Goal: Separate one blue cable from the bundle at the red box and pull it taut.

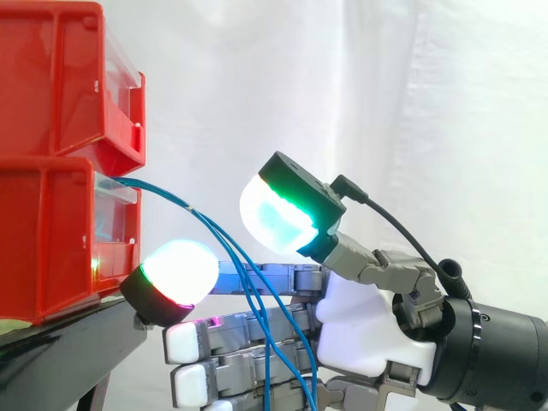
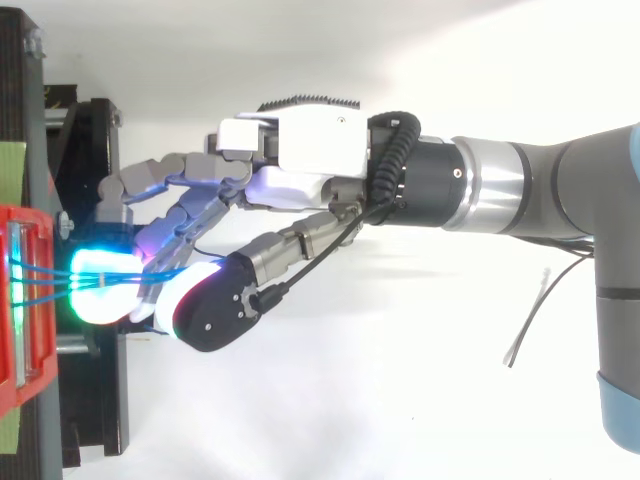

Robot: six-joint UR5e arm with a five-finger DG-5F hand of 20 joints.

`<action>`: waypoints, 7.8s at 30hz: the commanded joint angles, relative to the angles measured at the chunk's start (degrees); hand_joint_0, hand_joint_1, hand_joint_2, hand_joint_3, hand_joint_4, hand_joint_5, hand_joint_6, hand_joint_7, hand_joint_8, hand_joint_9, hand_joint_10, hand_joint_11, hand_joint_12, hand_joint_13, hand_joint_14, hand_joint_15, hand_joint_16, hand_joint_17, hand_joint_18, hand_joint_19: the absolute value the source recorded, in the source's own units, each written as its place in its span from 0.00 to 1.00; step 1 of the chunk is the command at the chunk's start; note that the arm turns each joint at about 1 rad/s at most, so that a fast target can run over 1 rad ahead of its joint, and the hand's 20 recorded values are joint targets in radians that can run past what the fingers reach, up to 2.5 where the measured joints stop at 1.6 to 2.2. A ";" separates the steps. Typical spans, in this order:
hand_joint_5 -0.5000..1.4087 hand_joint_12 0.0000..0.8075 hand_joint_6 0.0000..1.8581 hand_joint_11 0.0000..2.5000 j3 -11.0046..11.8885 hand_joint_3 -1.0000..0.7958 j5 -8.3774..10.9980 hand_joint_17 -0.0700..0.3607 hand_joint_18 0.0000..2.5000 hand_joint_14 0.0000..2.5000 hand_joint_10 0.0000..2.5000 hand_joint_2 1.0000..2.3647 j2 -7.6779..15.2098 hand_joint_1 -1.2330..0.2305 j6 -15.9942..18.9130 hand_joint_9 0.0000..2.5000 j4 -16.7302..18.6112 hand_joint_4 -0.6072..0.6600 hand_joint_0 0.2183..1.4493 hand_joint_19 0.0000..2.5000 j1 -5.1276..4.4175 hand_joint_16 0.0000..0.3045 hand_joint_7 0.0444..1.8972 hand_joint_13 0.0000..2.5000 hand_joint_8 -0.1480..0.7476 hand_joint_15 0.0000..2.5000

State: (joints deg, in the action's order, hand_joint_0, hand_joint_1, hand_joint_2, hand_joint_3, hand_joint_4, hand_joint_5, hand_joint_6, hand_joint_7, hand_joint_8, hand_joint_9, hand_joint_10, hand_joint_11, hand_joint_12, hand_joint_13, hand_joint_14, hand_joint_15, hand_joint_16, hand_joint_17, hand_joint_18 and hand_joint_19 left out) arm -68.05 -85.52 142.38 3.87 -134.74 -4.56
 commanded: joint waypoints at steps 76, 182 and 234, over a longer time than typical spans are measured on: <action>0.16 0.47 0.35 0.26 3.36 0.36 -4.74 0.40 0.35 0.01 0.01 0.01 -0.08 0.38 -1.67 0.30 -1.67 0.63 0.31 0.20 1.66 0.15 0.54 0.35 0.57 0.22; 0.18 0.49 0.47 0.49 3.62 0.44 -4.48 0.41 0.39 0.01 0.01 0.01 -0.08 0.33 -3.87 0.46 -3.25 0.58 0.33 0.22 1.49 0.15 0.62 0.43 0.56 0.28; 0.17 0.46 0.48 0.63 4.06 0.42 -5.62 0.38 0.51 0.86 0.79 0.01 -2.89 0.28 -3.69 0.25 -11.86 0.53 0.37 0.51 1.66 0.14 0.56 0.34 0.53 0.57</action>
State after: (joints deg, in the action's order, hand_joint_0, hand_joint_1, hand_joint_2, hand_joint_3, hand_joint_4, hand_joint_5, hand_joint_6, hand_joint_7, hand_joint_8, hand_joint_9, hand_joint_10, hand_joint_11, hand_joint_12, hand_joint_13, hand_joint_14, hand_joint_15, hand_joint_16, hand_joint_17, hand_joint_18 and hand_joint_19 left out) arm -63.98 -91.12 139.49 0.21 -146.58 -2.88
